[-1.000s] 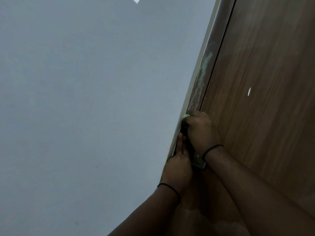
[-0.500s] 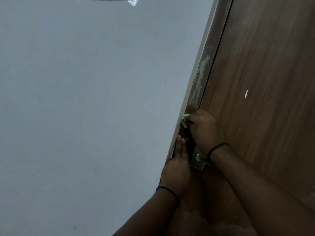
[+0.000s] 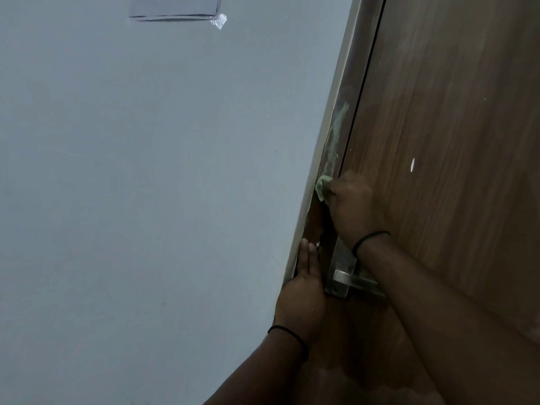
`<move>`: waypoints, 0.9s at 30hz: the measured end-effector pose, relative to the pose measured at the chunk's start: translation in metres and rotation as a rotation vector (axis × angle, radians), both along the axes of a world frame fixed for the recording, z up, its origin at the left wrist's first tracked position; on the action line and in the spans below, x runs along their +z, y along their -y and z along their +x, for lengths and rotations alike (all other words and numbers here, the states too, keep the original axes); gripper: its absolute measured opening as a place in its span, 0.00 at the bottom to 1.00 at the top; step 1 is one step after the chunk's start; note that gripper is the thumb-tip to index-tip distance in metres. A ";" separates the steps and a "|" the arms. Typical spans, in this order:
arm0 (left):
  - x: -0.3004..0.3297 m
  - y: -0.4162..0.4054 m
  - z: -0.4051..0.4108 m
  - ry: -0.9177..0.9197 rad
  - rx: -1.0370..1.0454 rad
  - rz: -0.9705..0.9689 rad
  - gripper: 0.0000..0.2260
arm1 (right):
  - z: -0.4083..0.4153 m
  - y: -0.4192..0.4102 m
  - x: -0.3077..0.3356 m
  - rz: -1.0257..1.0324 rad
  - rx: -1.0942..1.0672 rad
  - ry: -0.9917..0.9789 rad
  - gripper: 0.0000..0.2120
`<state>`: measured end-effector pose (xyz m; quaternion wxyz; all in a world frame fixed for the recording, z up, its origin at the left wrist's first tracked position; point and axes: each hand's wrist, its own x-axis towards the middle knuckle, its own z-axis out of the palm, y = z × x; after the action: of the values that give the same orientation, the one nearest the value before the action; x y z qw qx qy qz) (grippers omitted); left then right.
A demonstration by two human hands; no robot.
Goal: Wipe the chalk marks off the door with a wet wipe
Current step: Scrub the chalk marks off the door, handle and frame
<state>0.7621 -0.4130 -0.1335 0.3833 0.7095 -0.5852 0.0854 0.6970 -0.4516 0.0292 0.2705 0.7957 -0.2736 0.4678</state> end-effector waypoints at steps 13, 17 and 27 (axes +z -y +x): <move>0.001 0.000 0.001 0.028 0.009 0.023 0.36 | 0.006 0.005 0.023 -0.005 0.050 0.050 0.10; -0.002 0.003 0.000 0.024 0.027 0.001 0.38 | 0.017 -0.004 0.013 -0.017 0.014 0.037 0.11; -0.003 0.004 0.002 0.011 0.027 -0.048 0.38 | -0.003 -0.008 -0.045 0.158 -0.014 -0.338 0.09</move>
<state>0.7639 -0.4169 -0.1369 0.3959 0.7075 -0.5753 0.1085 0.6944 -0.4433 -0.0155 0.2525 0.8799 -0.2657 0.3025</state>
